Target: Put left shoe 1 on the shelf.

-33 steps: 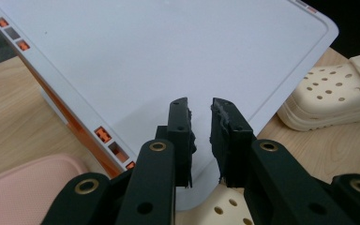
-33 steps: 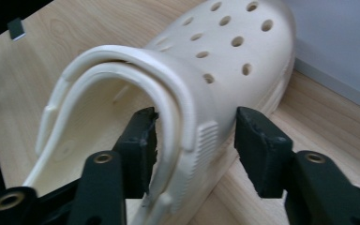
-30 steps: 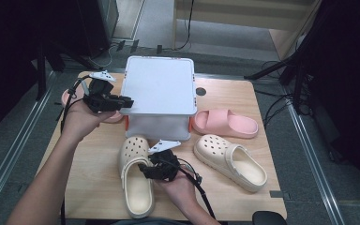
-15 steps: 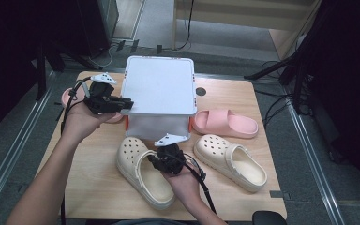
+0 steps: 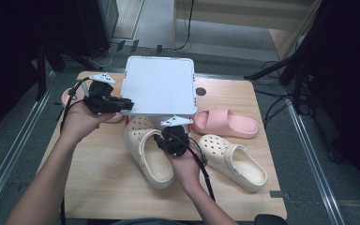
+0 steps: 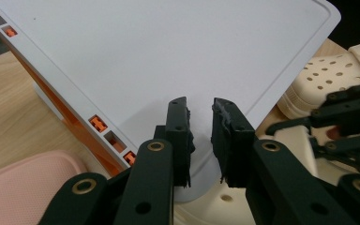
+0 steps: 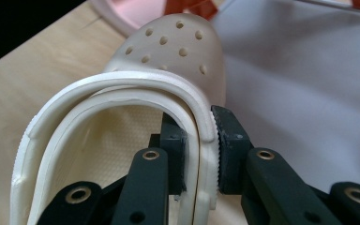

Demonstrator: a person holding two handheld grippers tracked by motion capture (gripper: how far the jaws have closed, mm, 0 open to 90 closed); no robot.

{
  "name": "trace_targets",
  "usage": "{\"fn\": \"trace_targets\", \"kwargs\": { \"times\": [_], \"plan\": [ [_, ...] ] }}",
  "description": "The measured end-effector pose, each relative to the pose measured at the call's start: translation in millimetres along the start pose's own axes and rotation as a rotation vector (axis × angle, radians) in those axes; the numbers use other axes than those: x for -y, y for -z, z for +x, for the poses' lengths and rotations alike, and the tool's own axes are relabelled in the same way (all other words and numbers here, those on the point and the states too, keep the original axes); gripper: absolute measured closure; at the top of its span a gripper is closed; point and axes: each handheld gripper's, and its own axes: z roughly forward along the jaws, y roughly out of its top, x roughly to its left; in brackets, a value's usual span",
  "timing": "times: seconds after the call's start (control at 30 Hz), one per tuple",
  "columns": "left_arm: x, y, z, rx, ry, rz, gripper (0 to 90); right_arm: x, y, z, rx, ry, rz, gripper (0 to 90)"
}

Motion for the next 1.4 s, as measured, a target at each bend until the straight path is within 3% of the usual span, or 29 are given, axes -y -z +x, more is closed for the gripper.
{"fn": "trace_targets", "kwargs": {
  "times": [0.23, 0.33, 0.5, 0.7, 0.83, 1.03, 1.17, 1.27, 1.4],
  "plan": [
    [-0.9, 0.5, 3.7, 0.026, 0.008, 0.008, 76.4, -4.9, -21.6, -10.7, 0.068, -0.047, 0.008, 77.0],
    [-2.3, 0.1, 3.7, 0.023, 0.0, 0.015, 76.8, -4.5, -28.9, -11.9, 0.089, -0.041, 0.004, 77.1],
    [-2.5, -0.4, 5.8, 0.031, 0.001, 0.012, 76.9, -4.4, -29.5, -12.5, 0.088, -0.042, 0.0, 75.2],
    [-2.0, -0.6, 6.7, 0.035, 0.0, 0.009, 77.0, -2.6, -27.0, -13.3, 0.041, -0.055, 0.019, 69.9],
    [-1.2, -0.6, 7.4, 0.038, 0.001, 0.002, 77.0, -2.7, -21.7, -14.9, 0.018, -0.054, 0.009, 63.7],
    [-0.3, -0.6, 7.3, 0.037, -0.001, -0.004, 77.1, 0.4, -6.1, -12.8, 0.008, 0.001, 0.008, 57.2],
    [-0.3, -0.5, 7.1, 0.036, 0.0, -0.004, 77.1, 3.6, 6.6, -13.4, -0.01, -0.002, 0.003, 53.8],
    [0.2, -0.4, 7.0, 0.034, -0.004, -0.007, 77.0, 7.3, 18.1, -11.4, -0.023, 0.016, -0.001, 55.6],
    [1.2, -0.3, 6.9, 0.032, -0.002, -0.013, 77.5, 17.4, 33.7, -7.5, -0.058, 0.03, -0.008, 67.9]
  ]
}}
